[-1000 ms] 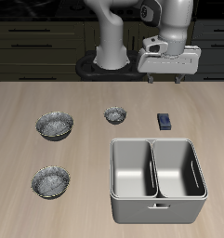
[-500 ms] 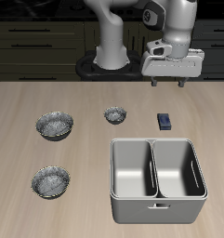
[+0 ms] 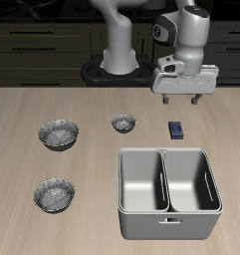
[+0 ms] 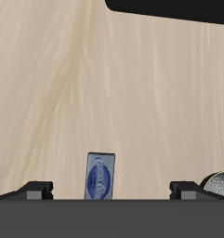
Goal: Place the cream cheese in the smallest bowl
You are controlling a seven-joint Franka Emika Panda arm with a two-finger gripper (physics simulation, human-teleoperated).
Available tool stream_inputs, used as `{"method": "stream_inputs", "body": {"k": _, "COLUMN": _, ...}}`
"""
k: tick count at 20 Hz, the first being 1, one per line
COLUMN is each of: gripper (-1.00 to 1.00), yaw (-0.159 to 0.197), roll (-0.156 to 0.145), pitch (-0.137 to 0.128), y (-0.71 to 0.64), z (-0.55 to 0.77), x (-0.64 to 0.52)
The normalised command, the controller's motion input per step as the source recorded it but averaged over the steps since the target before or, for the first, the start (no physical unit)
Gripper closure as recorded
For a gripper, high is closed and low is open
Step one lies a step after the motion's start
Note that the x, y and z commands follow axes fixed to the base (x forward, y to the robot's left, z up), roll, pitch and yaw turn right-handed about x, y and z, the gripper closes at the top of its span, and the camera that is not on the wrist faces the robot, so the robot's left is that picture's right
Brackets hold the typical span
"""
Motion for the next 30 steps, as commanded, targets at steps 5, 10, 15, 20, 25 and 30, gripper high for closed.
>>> {"method": "stream_inputs", "body": {"k": 5, "gripper": -1.0, "yaw": -0.026, "roll": 0.0, "pitch": -0.027, "y": 0.04, "z": -0.18, "x": -0.01}}
{"method": "stream_inputs", "body": {"k": 10, "gripper": -1.0, "yaw": 0.027, "roll": -0.02, "pitch": -0.035, "y": 0.09, "z": -0.25, "x": -0.03}}
{"method": "stream_inputs", "body": {"k": 15, "gripper": -1.0, "yaw": 0.024, "roll": -0.009, "pitch": -0.046, "y": 0.05, "z": -0.17, "x": 0.0}}
{"method": "stream_inputs", "body": {"k": 20, "gripper": -1.0, "yaw": 0.003, "roll": -0.006, "pitch": -0.038, "y": 0.03, "z": -0.16, "x": -0.05}}
{"method": "stream_inputs", "body": {"k": 25, "gripper": -1.0, "yaw": -0.013, "roll": -0.023, "pitch": -0.041, "y": -0.05, "z": -0.1, "x": -0.05}}
{"method": "stream_inputs", "body": {"k": 30, "gripper": -1.0, "yaw": -0.042, "roll": -0.011, "pitch": 0.007, "y": -0.06, "z": -0.18, "x": 0.03}}
